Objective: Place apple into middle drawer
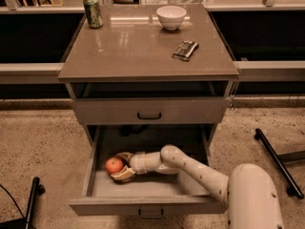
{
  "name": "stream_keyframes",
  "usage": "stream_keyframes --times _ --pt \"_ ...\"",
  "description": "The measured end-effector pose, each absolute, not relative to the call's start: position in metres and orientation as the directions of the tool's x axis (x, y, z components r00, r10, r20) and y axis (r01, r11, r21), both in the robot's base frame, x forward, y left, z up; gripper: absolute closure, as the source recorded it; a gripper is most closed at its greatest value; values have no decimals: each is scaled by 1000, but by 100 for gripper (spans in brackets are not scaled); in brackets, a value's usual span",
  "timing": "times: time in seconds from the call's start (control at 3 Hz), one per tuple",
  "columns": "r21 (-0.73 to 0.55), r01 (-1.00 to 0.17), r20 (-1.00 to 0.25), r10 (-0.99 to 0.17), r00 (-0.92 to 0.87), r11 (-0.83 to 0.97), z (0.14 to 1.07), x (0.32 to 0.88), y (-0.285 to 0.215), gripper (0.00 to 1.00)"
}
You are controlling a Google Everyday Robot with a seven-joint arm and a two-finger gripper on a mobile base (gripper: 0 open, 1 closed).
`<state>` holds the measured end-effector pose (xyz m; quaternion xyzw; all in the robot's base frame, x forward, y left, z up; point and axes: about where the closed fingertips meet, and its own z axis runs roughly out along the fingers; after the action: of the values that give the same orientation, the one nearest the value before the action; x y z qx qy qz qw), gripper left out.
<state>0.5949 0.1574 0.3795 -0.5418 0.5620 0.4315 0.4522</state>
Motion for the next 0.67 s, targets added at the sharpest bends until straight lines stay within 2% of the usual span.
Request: stream_keyframes --times 0.33,0.67 --pt "-4 -999 -976 -219 -5 40 379 595 158 7" --pt "-4 -999 -976 -219 -5 40 379 595 158 0"
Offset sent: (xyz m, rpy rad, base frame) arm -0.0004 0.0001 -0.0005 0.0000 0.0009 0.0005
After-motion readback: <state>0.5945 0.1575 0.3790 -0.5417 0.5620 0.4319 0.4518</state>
